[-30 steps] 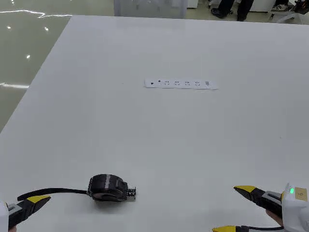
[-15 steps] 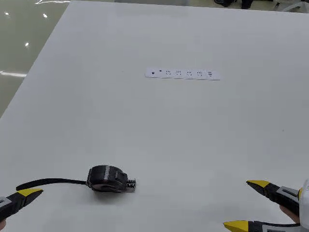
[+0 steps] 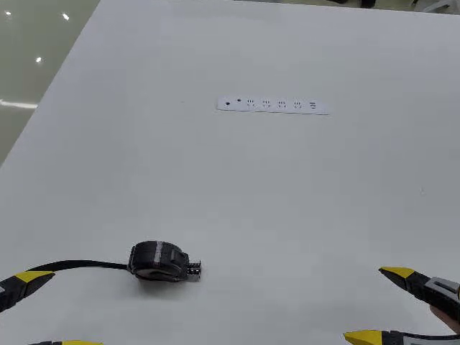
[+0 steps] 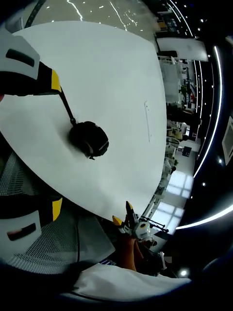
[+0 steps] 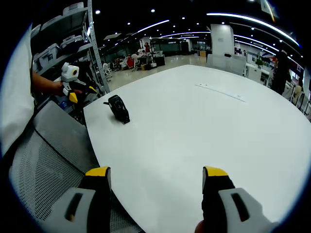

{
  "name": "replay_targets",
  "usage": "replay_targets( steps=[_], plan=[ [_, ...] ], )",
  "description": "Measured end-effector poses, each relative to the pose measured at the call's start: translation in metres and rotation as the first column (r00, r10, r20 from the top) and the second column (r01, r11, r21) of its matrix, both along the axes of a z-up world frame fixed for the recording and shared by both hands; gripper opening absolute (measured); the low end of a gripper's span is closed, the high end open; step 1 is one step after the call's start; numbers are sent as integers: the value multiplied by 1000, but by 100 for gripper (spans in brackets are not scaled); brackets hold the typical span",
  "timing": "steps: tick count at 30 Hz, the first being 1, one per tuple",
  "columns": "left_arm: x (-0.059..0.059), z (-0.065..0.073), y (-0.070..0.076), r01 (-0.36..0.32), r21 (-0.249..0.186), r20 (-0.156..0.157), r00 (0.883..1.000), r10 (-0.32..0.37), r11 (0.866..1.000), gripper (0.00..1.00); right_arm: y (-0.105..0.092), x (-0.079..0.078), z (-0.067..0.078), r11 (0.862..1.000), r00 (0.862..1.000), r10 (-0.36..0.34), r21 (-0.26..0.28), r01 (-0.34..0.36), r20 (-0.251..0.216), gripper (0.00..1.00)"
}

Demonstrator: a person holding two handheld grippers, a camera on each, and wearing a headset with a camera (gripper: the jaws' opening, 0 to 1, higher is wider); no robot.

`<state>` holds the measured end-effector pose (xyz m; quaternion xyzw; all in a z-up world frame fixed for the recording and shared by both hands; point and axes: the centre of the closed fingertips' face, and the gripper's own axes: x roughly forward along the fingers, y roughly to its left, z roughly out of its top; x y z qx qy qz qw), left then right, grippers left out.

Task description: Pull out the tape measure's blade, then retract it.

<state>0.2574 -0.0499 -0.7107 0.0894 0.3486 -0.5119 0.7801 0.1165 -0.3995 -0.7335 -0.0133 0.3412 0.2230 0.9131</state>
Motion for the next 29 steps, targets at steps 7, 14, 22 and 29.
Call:
replay_targets(
  steps=[7,14,22,29],
  plan=[
    [5,2,0,1,-2,8,1000,-1,1000,81,1,-2,1,1000,1000,8,-9,-8,-4,78],
    [5,3,-2,6,-5,8,1000,-6,1000,81,4,-3,0,1000,1000,24,-15,-24,-3,78],
    [5,3,-1,4,-2,8,1000,-4,1000,81,9,-5,-2,998,999,48,-28,-49,-9,78],
    [5,3,-4,12,0,15,1000,-12,1000,81,13,-5,-3,997,998,66,-38,-66,-9,78]
  ],
)
